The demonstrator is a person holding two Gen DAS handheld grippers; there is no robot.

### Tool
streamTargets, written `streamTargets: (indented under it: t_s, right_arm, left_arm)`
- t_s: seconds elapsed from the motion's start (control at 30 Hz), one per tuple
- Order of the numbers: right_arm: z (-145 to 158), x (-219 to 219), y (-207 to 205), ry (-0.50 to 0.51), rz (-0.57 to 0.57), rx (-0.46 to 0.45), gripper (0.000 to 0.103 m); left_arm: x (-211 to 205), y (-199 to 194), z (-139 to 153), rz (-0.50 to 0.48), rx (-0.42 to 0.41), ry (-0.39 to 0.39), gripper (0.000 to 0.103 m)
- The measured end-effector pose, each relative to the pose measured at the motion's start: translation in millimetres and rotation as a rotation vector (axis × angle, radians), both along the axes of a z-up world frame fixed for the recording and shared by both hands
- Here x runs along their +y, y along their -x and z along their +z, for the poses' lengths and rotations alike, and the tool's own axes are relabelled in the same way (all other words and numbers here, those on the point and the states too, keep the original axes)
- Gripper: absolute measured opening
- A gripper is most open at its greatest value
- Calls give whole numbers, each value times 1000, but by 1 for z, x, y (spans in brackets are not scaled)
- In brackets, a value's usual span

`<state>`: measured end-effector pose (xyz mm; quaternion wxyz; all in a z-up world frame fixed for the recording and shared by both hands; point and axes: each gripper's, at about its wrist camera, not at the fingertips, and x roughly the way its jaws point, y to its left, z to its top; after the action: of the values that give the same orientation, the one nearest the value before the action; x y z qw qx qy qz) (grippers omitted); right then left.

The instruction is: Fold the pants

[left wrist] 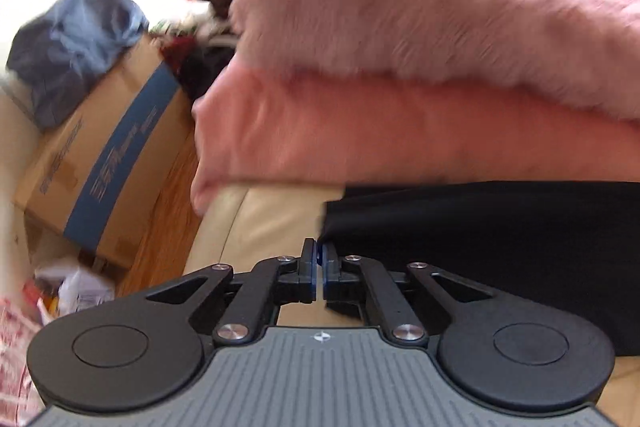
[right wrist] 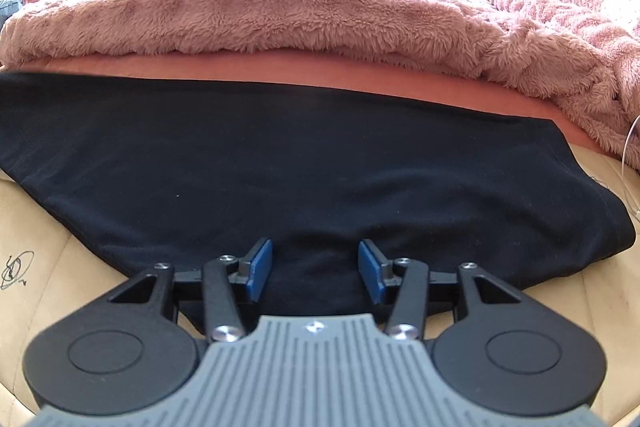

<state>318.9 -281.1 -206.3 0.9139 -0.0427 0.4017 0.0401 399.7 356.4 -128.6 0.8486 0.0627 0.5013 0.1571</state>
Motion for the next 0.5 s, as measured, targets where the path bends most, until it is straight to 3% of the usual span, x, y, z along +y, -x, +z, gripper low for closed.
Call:
streamTargets:
  t_s: [0.07, 0.27, 0.4, 0.5]
  right_arm:
    - [0, 0, -1, 2, 5, 3, 45]
    - [0, 2, -1, 15, 19, 2, 45]
    - [6, 0, 7, 7, -7, -24, 45]
    - [13, -7, 18, -30, -38, -15, 45]
  left_arm:
    - [12, 9, -10, 92, -60, 8, 22]
    - [34, 52, -17, 223, -221, 304, 41]
    - [41, 77, -29, 342, -289, 536, 45]
    - [45, 87, -46, 438, -347, 663, 47]
